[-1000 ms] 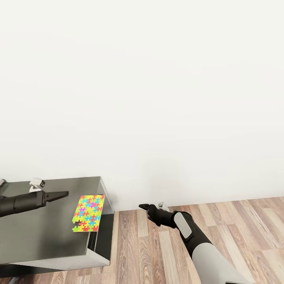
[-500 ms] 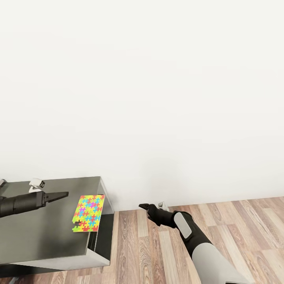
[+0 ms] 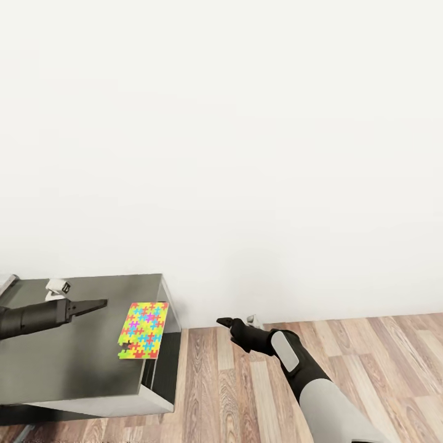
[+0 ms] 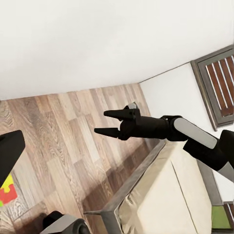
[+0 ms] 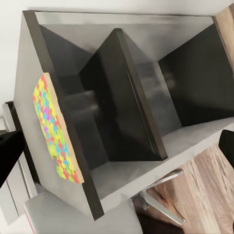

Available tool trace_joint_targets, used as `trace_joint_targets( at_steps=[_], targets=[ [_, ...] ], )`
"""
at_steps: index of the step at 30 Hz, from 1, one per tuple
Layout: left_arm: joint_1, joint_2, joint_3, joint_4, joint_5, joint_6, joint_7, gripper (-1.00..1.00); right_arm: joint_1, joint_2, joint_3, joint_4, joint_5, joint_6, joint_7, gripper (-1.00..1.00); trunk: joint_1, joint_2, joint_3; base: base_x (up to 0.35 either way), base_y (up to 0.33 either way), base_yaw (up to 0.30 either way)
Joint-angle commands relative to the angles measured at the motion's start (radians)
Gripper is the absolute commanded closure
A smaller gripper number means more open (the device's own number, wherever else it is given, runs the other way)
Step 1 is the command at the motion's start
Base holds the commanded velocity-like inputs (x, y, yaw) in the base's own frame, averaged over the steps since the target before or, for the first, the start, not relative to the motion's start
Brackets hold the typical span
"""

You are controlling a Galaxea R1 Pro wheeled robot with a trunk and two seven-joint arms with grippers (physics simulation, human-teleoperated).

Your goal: Put all the toys in the child's room - the three board games (two on the bed and one on the table), the two jigsaw puzzles on the table, and the tennis ball on the table - inside the toy box on the table in the child's room.

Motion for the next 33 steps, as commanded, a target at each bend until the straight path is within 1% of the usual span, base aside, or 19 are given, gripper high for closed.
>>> trace_joint_targets(
  at_steps=[1,22,29,33],
  targets=[
    [-0.001,0.0,0.0,0.0,-0.001,0.011,-0.005,-1.0,-0.001,0.001,-0.008,-0.001,0.001,0.008,0.002,-1.0,0.001,-0.002,-0.002,0.0,0.0,0.239],
    [-0.001,-0.001,-0.001,0.0,-0.001,0.011,-0.005,-1.0,-0.001,0.001,-0.006,-0.001,0.001,0.006,0.005,-1.0,0.001,-0.002,-0.002,0.0,0.0,0.277],
    [-0.001,-0.001,-0.001,0.0,-0.001,0.011,-0.005,-1.0,-0.001,0.001,-0.006,-0.001,0.001,-0.012,0.007,-1.0,0.001,-0.002,-0.002,0.022,-0.004,0.098],
    [-0.001,-0.001,-0.001,0.0,-0.001,0.011,-0.005,-1.0,-0.001,0.001,-0.005,-0.001,0.0,-0.025,0.022,-1.0,0.001,-0.002,-0.002,0.102,-0.081,0.022]
  ],
)
